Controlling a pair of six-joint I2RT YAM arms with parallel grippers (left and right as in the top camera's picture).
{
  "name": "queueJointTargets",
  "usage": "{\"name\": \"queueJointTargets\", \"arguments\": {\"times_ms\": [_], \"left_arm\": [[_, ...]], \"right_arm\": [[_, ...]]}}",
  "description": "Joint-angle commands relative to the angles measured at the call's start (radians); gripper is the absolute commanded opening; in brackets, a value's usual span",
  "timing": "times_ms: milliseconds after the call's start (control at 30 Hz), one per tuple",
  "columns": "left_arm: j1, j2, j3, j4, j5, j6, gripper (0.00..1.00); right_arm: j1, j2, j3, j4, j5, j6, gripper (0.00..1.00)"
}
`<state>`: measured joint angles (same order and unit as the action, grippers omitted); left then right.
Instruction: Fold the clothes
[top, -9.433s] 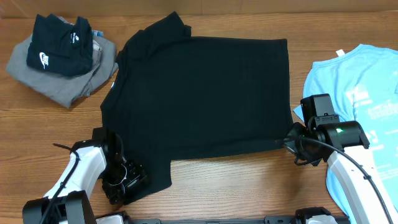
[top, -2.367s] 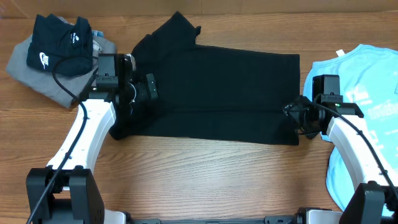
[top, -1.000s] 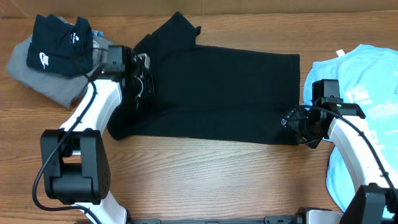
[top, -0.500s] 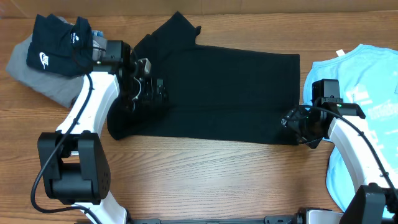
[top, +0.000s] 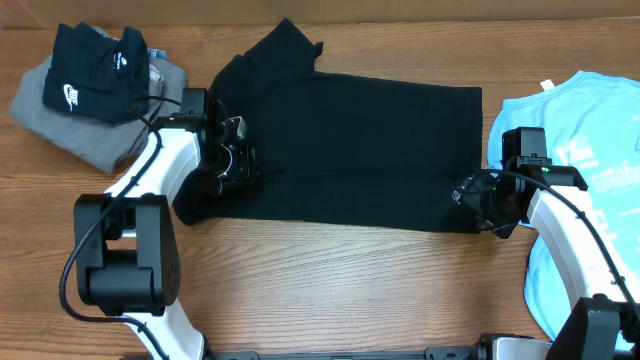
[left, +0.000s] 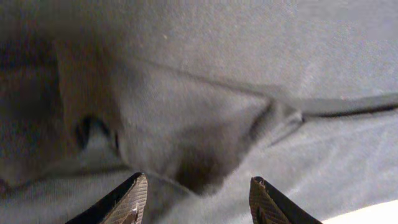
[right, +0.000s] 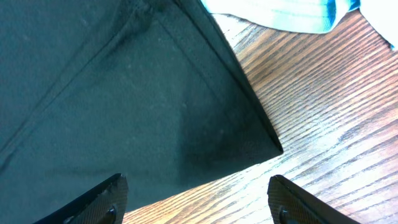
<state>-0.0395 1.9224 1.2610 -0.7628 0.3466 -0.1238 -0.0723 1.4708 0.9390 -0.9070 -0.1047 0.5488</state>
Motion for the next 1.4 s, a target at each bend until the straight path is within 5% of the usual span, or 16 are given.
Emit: {"name": "queueJointTargets", "arguments": {"times_ms": [0,133,633,867,967,1367], "left_arm": [[-0.001,0.043,-0.006,0.011,-0.011,0.004,0.45],[-0.001,0.058,-0.004,0.028,0.029,0.004,0.04],[-0.018,0.056,0.213,0.044,0.116,-0.011,0.04],[-0.077,0.062,0.212,0.126,0.102,-0.003,0.14],[-0.095,0.062,0.212,0.120,0.071,-0.003,0.59],[0.032,0.062,0.214,-0.127,-0.175,0.000,0.56]], "right_arm": [[-0.006,-0.026,0.018,0.003,-0.002,-0.007,0.75],[-0.006,-0.026,0.018,0.003,-0.002,-0.007,0.75],[-0.006,-0.026,0.018,0.011,-0.002,-0.007,0.75],[-0.006,-0.026,0.018,0.011,-0.002,-0.007,0.75],[-0.006,-0.026,0.018,0.010,-0.002,-0.007,0.76],[-0.006,-0.026,0.018,-0.016,-0.002,-0.007,0.79]]}}
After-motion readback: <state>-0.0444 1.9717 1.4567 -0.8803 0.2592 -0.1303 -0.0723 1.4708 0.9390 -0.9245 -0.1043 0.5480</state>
